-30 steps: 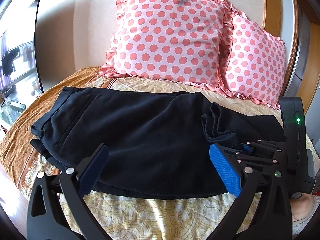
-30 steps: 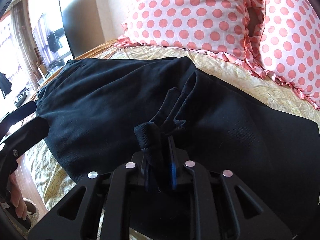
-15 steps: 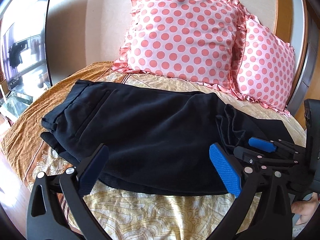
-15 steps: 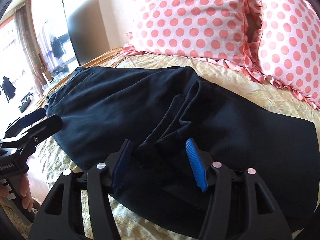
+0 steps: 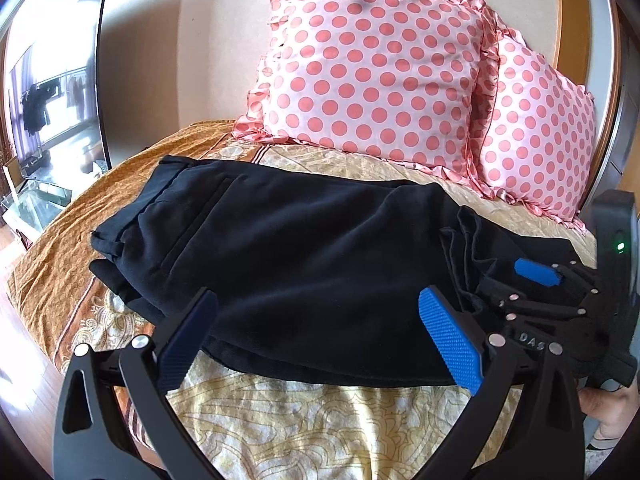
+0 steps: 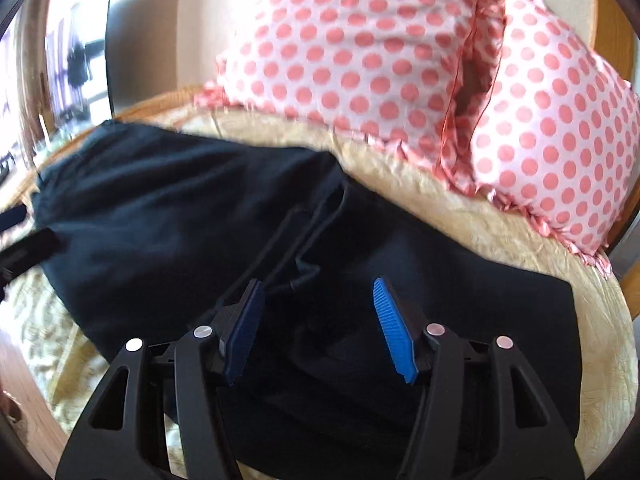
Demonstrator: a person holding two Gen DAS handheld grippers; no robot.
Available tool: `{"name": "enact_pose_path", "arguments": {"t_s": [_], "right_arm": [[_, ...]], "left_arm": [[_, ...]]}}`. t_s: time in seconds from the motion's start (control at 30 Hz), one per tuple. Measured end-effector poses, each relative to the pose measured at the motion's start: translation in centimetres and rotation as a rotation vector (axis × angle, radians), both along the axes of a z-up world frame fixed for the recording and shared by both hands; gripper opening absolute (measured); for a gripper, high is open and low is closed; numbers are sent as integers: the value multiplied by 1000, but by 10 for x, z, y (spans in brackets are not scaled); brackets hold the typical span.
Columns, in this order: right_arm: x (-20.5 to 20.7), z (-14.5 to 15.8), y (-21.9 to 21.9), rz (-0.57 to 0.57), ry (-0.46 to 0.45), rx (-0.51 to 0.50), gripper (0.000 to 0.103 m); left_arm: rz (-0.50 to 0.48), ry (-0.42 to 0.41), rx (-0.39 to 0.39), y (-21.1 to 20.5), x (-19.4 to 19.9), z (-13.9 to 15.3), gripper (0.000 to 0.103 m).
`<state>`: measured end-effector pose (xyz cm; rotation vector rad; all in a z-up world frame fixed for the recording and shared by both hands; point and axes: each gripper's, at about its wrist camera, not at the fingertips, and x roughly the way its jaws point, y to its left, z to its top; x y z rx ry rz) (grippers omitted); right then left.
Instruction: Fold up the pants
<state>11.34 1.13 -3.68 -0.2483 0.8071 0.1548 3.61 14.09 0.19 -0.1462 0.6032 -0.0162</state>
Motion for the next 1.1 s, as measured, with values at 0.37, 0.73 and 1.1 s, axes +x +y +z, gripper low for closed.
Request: {"name": "enact_pose_path", "arguments": {"t_s": [0.37,0.73,1.1], "right_arm": [[-21,21,4,-10,-118,-30,61],[-2,20,-13,-91,-81,-53,72],[-16,15,2,0,-87,-20,77]], "left_arm": [[17,1,-10,3,-3,0,101],[32,0,-10,11,-6,-1,101],[156,22,1,63,-20,-4,101]]}}
